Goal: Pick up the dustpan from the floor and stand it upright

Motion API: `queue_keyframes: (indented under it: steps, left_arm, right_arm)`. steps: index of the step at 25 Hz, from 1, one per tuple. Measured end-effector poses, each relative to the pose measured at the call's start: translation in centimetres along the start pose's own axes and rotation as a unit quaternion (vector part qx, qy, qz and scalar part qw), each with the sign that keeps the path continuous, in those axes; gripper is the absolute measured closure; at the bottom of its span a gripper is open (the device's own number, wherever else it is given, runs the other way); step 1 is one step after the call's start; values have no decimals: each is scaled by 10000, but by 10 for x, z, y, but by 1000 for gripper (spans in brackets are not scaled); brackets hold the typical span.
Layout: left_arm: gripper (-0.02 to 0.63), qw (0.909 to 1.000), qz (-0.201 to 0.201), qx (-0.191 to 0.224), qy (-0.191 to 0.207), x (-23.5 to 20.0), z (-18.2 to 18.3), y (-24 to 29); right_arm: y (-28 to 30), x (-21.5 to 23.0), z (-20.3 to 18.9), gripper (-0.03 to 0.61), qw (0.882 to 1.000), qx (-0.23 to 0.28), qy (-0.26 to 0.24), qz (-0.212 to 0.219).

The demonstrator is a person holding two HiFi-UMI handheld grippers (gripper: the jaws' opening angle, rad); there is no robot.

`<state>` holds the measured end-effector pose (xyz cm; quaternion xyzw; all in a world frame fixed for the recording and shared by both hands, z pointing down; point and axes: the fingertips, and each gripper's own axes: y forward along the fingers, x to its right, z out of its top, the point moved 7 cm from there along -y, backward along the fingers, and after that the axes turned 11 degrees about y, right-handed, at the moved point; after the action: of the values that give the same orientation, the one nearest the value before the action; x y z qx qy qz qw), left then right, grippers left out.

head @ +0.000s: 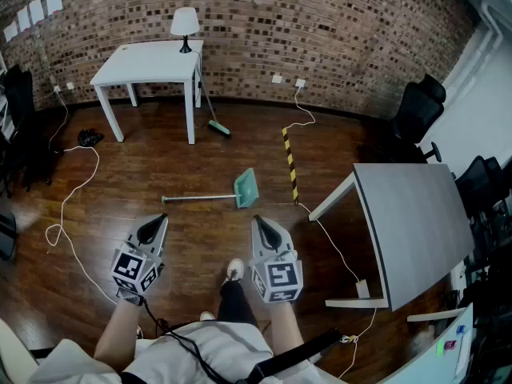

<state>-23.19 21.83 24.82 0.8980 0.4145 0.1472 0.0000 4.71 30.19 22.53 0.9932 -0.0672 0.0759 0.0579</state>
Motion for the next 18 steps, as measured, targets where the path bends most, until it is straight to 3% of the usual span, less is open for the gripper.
queue_keyframes:
  steps: [9, 18]
  left_arm:
    - [621, 9999, 128, 33, 85, -79, -8, 143]
    - [620, 9981, 604, 6, 149, -174, 0, 292]
  right_arm:
    - [149, 73, 19, 589, 9998, 86, -106, 132]
    - [314, 163, 67, 589, 9995, 138, -145, 237]
